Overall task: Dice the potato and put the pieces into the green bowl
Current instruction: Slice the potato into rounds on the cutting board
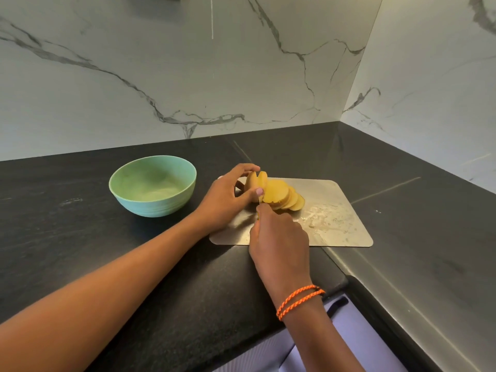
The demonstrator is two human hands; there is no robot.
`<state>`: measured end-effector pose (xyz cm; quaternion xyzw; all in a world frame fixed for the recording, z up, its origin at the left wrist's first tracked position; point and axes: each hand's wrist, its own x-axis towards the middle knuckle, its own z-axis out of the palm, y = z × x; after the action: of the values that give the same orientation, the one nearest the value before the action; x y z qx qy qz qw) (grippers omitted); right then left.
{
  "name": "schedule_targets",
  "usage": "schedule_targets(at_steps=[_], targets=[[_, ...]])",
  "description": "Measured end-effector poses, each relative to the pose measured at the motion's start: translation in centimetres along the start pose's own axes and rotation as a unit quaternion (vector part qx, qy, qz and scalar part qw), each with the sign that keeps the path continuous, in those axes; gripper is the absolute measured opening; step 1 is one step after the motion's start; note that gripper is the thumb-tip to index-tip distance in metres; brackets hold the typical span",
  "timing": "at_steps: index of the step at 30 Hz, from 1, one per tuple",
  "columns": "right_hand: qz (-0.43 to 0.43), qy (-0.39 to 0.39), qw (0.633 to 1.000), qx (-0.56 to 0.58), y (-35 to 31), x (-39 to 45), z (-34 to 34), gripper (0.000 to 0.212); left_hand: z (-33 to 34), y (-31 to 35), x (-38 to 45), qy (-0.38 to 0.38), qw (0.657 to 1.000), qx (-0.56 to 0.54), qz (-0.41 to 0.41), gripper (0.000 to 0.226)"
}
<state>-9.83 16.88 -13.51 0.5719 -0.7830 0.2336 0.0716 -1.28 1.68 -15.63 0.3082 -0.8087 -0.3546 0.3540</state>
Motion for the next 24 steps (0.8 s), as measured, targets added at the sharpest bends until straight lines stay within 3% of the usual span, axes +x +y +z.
schedule_targets(at_steps=[2, 6, 11, 18, 24], targets=[[0.0, -0.01, 1.0, -0.01, -0.1, -0.6, -0.2, 0.019, 0.1, -0.1, 0.3, 0.019, 0.999, 0.008, -0.029, 0.044], [0.019, -0.015, 1.0, 0.008, 0.3, -1.3, -0.5, 0.032, 0.3, 0.0, 0.5, 0.037, 0.997, -0.006, -0.061, 0.049], [0.05, 0.058, 0.996, 0.052, 0.5, -1.0, -0.6, 0.033, 0.0, 0.0, 0.0, 0.028, 0.998, -0.039, -0.043, 0.059], [0.048, 0.052, 0.994, 0.086, 1.0, 0.3, -0.4, 0.036, -0.1, 0.4, -0.2, 0.025, 0.997, -0.074, -0.013, 0.036], [0.042, 0.075, 0.992, 0.09, 1.2, 0.8, -0.1, 0.034, -0.3, 0.1, 0.0, 0.02, 0.998, -0.066, -0.013, 0.037]])
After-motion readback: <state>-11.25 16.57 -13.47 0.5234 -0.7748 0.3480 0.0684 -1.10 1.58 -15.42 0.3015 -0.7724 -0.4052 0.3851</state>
